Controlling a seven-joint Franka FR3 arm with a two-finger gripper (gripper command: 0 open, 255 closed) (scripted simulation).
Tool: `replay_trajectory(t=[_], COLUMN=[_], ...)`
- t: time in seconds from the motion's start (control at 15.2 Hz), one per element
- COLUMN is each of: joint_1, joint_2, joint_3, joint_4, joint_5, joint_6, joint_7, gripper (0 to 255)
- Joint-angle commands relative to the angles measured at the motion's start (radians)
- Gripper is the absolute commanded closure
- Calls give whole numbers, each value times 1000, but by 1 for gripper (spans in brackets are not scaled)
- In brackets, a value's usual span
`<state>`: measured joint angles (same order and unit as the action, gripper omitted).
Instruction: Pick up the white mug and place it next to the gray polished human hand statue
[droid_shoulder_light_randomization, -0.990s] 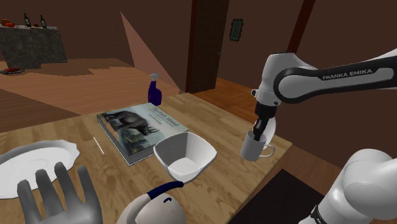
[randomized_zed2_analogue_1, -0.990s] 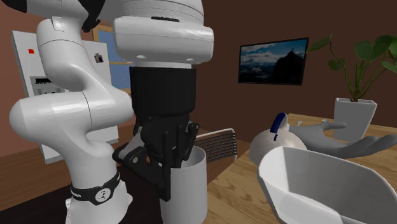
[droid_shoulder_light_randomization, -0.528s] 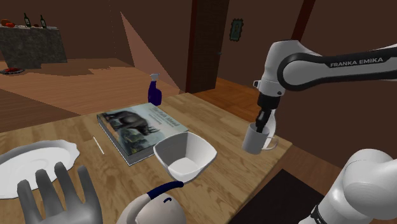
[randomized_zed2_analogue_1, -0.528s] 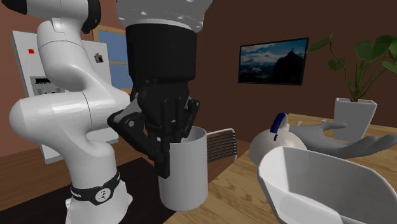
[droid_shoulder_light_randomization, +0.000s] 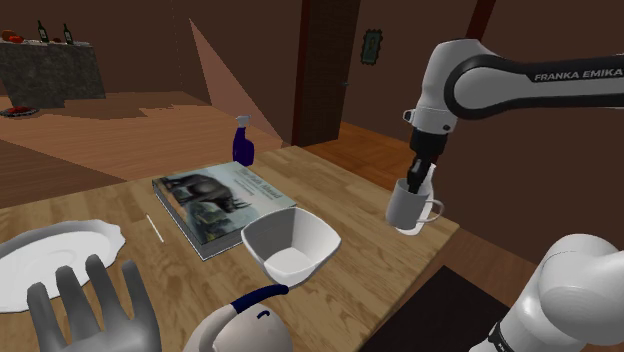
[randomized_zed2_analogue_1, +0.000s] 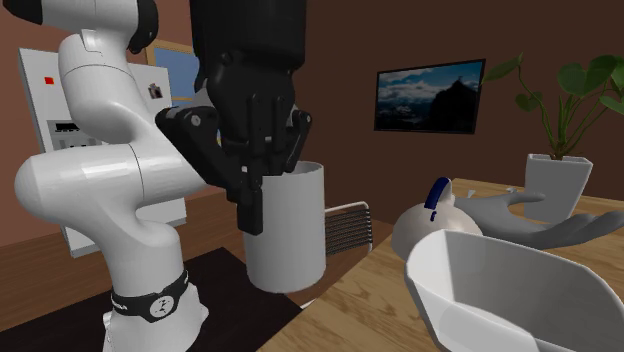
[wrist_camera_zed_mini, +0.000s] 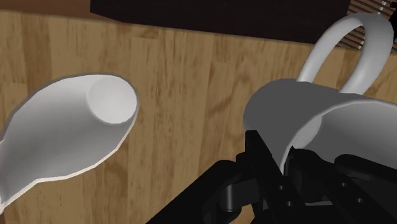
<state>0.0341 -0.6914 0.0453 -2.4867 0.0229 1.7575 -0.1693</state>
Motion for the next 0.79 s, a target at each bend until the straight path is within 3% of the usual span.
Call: replay_trajectory(t=[0.0,0.4,0.73], joint_1=[1,0,48], joint_2=[2,7,3], joint_3=[1,0,105], joint_4=[30,111,115], joint_5=[1,-1,71], joint_6=[-29,-104,-108], joint_7=[2,2,124], gripper=[255,255,255])
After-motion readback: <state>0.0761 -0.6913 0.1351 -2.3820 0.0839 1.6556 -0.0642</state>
